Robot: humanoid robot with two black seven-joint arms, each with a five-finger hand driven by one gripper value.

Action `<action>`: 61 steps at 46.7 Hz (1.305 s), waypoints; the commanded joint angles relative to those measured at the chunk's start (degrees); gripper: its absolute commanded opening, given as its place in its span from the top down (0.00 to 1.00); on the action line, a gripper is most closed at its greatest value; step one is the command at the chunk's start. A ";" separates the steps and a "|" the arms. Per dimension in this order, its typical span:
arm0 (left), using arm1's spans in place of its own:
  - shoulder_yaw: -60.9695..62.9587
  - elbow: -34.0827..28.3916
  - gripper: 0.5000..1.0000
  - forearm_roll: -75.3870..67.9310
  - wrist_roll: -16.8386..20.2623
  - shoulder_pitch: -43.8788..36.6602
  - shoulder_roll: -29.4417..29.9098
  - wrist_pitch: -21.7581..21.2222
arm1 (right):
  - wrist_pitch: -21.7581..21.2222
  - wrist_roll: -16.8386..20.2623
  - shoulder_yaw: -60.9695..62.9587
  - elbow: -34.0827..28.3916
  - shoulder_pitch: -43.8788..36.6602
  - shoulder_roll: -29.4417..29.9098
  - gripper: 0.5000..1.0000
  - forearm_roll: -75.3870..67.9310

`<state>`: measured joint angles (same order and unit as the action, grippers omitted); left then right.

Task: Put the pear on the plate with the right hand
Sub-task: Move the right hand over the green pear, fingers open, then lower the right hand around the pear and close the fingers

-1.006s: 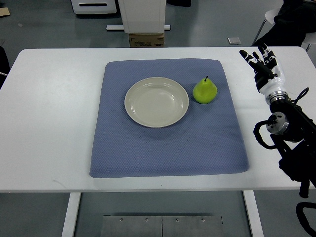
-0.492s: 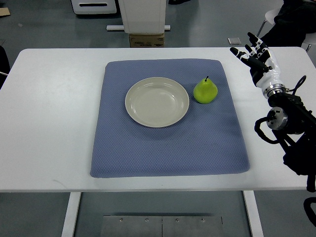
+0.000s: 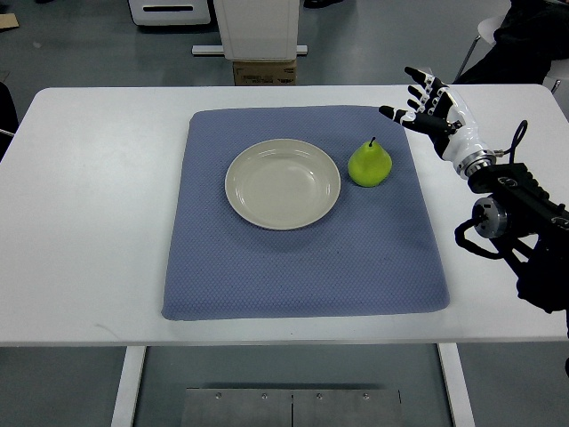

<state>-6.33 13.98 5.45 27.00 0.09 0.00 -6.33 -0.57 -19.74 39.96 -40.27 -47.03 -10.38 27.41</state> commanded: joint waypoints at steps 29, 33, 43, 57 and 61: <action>0.00 0.00 0.00 0.00 0.07 0.00 0.00 0.00 | -1.01 -6.45 -12.62 4.84 -2.89 0.45 0.00 0.54; 0.00 0.00 0.00 0.00 0.07 0.00 0.00 0.00 | -0.93 -7.68 -14.12 5.81 -3.33 0.54 0.00 0.54; 0.00 0.00 0.00 0.00 -0.02 0.00 0.00 0.00 | -0.93 -9.18 -16.05 7.22 -3.68 0.62 0.01 0.54; 0.00 0.00 0.00 0.00 0.07 0.00 0.00 0.00 | 0.92 -11.29 -21.59 7.22 -3.68 0.80 0.01 0.54; 0.00 0.00 0.00 0.00 -0.02 0.00 0.00 0.00 | 1.88 -11.64 -22.82 7.22 -3.68 1.50 0.01 0.54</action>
<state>-6.33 13.97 5.45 27.00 0.09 0.00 -6.33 0.67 -31.08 17.94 -33.04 -50.72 -9.25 27.95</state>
